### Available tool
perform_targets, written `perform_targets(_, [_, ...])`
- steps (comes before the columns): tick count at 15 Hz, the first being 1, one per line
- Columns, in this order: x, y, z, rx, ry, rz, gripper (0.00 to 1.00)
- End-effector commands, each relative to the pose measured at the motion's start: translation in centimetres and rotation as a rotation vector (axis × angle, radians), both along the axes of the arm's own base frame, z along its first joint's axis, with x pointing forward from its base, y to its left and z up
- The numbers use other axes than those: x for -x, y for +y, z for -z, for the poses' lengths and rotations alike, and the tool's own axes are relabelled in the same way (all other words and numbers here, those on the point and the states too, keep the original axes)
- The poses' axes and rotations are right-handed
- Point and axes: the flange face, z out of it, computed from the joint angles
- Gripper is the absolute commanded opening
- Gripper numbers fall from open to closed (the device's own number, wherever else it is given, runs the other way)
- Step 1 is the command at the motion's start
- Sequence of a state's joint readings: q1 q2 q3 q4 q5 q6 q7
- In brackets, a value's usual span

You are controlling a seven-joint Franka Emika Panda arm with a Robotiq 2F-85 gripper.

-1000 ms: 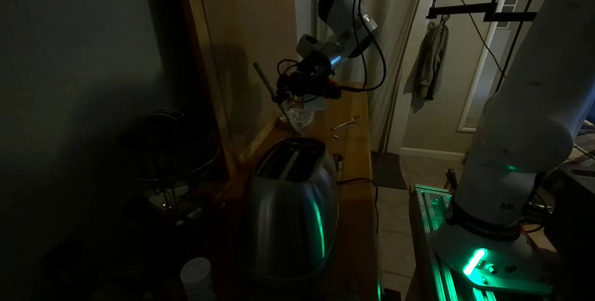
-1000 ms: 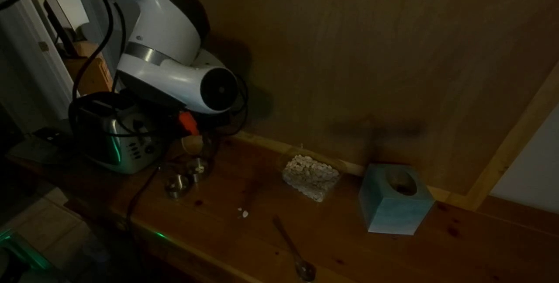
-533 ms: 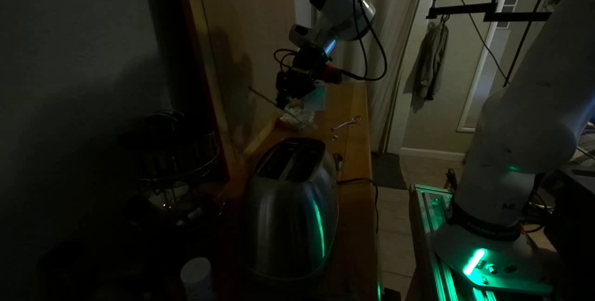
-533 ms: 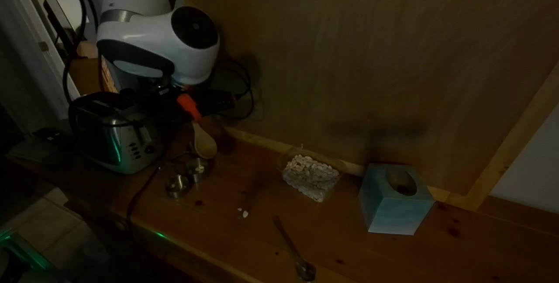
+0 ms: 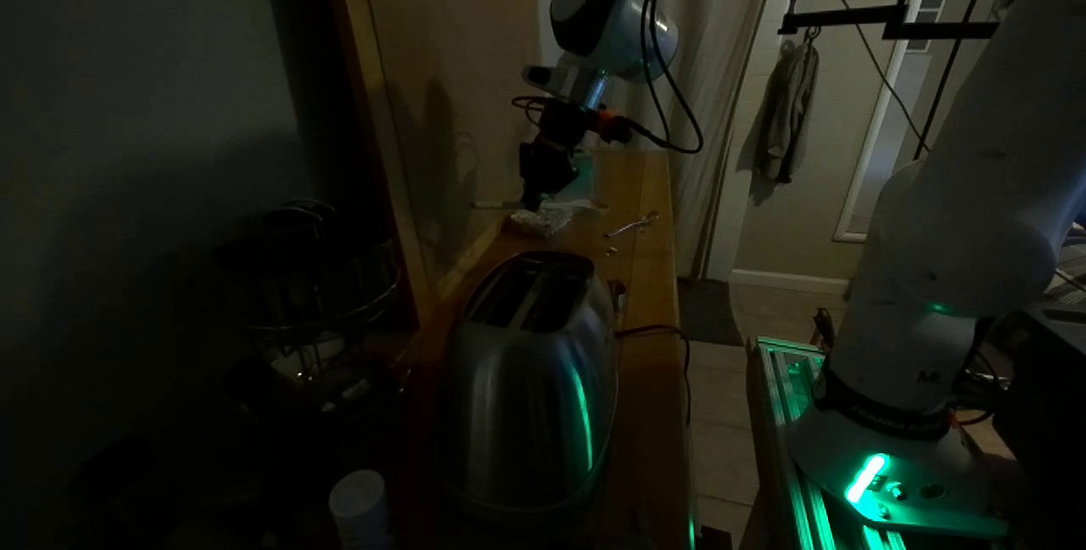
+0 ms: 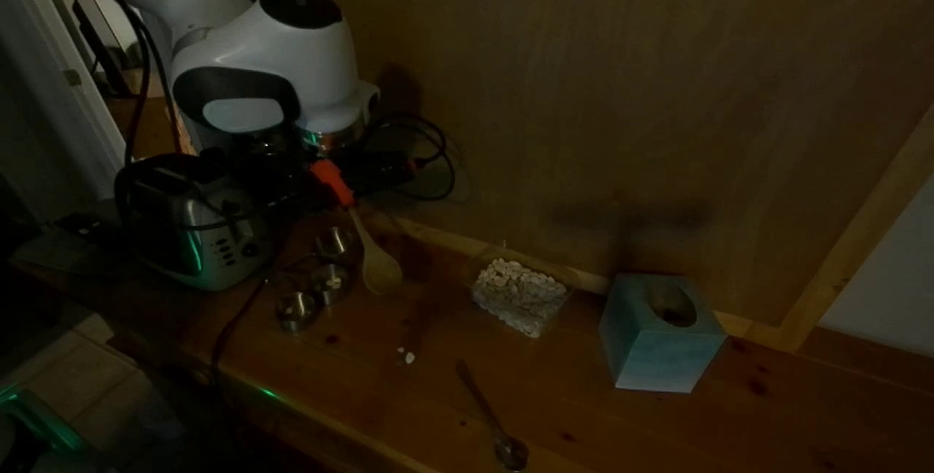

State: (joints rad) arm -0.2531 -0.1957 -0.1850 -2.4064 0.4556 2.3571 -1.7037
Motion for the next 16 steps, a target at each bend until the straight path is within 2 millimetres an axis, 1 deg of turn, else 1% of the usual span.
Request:
perform_targets(1, [-0.2,-1.9,2.0,0.130,0.084,0.109,0.04])
perform_targets(4, [0.0,-3.6,4.1,0.205,0.196,0.192,0.04])
perform_targets(9, [0.8,-5.1,7.3,0.244,0.324,0.259,0.04])
perform_targets(16, [0.9,-5.9,9.5,0.212,0.343,0.288,0.04])
